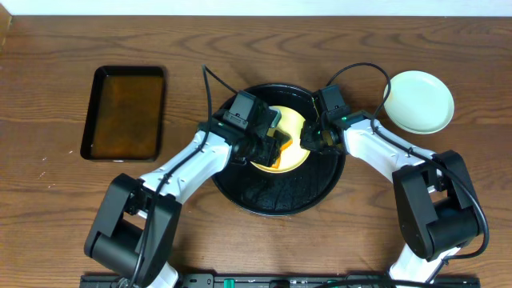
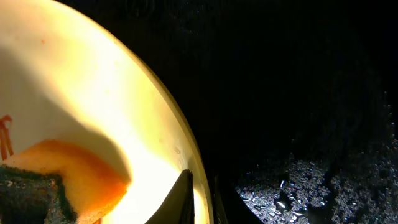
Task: Clean dirty plates on tray and stack at the side
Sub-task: 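Move the sponge with the left gripper onto the yellow plate, then hold the yellow plate with the right gripper and scrub it with the sponge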
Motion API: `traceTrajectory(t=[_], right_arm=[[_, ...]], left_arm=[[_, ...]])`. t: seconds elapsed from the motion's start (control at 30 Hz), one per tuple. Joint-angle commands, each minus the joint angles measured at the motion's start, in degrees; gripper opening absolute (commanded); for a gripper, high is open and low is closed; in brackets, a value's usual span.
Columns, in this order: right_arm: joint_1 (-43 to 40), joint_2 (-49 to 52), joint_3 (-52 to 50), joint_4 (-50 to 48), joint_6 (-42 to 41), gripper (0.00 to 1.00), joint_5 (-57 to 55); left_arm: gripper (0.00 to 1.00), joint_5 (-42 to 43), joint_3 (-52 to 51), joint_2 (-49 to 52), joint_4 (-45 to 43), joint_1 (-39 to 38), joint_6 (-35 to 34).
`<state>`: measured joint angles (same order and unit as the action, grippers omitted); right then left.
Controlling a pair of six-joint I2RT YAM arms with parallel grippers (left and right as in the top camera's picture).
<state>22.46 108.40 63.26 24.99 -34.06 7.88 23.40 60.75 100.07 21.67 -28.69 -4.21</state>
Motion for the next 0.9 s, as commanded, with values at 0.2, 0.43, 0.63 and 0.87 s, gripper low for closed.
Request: traceTrajectory(t=[0.2,0.43,0.63,0.87], right_arm=[[0.15,1.42,-0.24,0.09,0.28,0.11,-1.42],[0.15,1.42,-0.24,0.09,0.28,0.11,-1.42],[0.15,1.42,-0.24,0.11,0.31,0.11,-1.42],[0.15,1.42,-0.24,0.09,0.28,0.12,-1.42]], left_arm=[[0.53,-0.85,0.55,-0.04,-1.62,-2.03,7.72],[0.53,-6.58,0.52,1.90,-1.73,-2.03,10.95],[0.53,-6.54,0.52,4.44,-3.13,-2.05,11.74],[0.53,-6.32,0.52,4.48,-3.17,-2.05,11.76]])
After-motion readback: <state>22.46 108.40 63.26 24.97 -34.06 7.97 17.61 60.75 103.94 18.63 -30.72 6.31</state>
